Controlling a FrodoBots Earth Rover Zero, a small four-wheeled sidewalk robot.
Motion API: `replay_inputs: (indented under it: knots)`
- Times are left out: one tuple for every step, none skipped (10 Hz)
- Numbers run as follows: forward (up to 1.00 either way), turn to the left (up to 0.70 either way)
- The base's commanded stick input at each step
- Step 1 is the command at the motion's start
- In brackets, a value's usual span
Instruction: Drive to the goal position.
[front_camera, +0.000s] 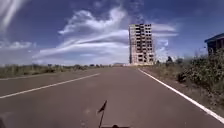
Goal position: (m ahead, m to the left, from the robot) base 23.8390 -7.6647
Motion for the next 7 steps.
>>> replay_inputs:
  knots:
    - [1.00,0.00]
    - [1.00,0.00]
    - [1.00,0.00]
    - [1.00,0.00]
    - [1.00,0.00]
    - [1.00,0.00]
    - [1.00,0.00]
